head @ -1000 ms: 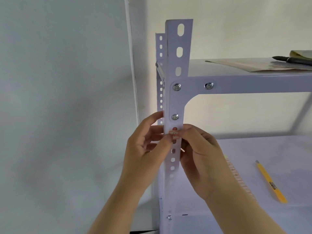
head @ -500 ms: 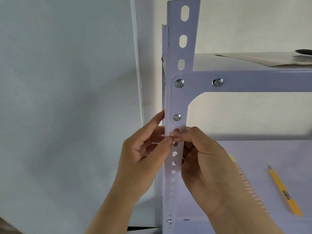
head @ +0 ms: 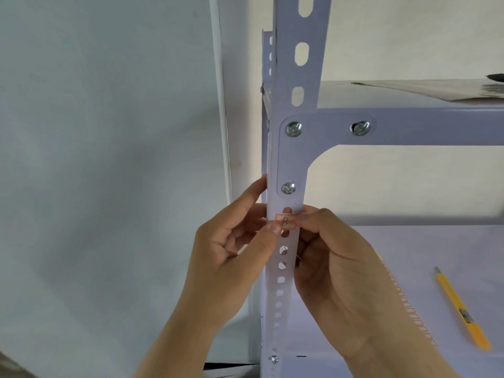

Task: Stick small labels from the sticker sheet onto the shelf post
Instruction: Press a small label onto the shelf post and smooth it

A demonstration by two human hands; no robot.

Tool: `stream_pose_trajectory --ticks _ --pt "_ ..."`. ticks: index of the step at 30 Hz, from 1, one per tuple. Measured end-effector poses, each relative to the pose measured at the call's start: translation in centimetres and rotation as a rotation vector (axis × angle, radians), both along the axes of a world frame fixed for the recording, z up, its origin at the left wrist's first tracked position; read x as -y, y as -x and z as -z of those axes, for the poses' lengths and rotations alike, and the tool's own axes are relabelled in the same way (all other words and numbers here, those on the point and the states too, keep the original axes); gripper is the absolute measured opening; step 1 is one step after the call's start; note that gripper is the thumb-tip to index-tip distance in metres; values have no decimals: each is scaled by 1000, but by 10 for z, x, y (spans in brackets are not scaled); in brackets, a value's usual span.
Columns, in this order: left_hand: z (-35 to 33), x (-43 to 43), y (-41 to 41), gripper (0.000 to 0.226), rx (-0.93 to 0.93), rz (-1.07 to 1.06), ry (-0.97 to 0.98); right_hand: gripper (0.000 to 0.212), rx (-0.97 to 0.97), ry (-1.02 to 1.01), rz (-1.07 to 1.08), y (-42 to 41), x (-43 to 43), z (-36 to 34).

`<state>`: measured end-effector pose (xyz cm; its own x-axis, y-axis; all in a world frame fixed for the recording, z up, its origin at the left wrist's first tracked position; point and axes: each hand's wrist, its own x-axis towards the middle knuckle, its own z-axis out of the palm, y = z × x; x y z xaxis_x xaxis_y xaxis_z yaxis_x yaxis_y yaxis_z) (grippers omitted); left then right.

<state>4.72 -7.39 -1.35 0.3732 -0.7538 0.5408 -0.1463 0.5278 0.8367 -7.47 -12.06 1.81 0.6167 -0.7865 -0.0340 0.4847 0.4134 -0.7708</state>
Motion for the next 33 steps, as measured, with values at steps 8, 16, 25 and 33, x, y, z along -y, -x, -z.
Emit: stream_pose_trajectory --ticks 8,16,25,33 --pt "2 1 1 54 0 -11 -4 39 13 -22 4 -2 -2 -4" --pt "2 1 2 53 11 -37 7 41 28 -27 -28 -4 3 -2" --pt "0 1 2 54 19 -22 13 42 29 -11 1 -3 3 2" --pt "1 1 3 55 -3 -21 1 33 11 28 2 -3 3 4"
